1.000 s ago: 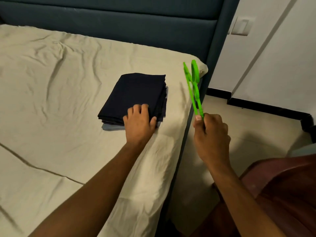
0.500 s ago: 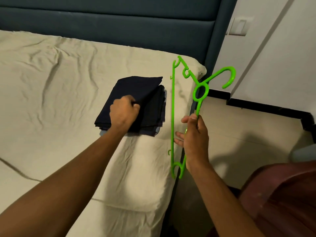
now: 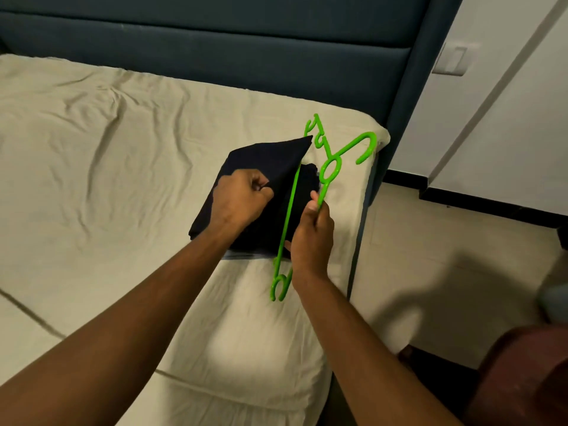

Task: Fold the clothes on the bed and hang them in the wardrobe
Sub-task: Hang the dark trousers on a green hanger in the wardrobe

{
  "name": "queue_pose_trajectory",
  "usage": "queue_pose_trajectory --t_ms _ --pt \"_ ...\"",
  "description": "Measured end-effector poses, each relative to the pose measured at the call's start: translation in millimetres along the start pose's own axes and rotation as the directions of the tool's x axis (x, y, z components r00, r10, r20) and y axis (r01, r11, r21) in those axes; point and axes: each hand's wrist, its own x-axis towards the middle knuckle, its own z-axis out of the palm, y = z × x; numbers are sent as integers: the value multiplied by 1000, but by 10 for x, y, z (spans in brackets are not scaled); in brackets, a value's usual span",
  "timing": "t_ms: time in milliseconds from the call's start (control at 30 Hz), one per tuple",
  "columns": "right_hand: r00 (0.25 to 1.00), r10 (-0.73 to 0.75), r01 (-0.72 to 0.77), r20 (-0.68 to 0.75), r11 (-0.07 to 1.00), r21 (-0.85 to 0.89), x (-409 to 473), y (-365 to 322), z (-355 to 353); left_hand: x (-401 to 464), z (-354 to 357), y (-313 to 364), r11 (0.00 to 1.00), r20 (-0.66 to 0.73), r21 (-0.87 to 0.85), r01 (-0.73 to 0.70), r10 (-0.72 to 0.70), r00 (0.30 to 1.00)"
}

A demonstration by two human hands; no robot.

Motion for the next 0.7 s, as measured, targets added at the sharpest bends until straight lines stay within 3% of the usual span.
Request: queue_pose_trajectory --t_ms 100,233,333,400,467,533,633,700 --pt "995 -94 91 -29 992 -83 34 27 117 45 65 -65 999 66 -49 2 1 998" --pt "997 -57 66 48 976 -206 -19 56 286 107 143 -144 983 300 -176 44 11 954" --pt "995 -45 66 84 962 -266 -75 44 425 139 163 -250 862 551 -401 310 -44 834" --pt "992 -41 79 116 938 -337 -98 12 500 153 137 -369 701 625 -524 484 -70 778" --pt "984 -13 93 179 890 -447 -103 -30 550 174 115 -488 500 654 -645 578 -30 756" --pt "969 14 126 248 834 -537 -94 -77 590 126 55 -522 398 660 -695 598 26 751" --pt "931 43 202 363 766 -610 -53 -99 626 23 -4 -487 435 605 -722 538 20 796" --pt "908 35 234 418 783 -576 -10 -63 595 28 11 -477 479 546 -724 496 -41 837"
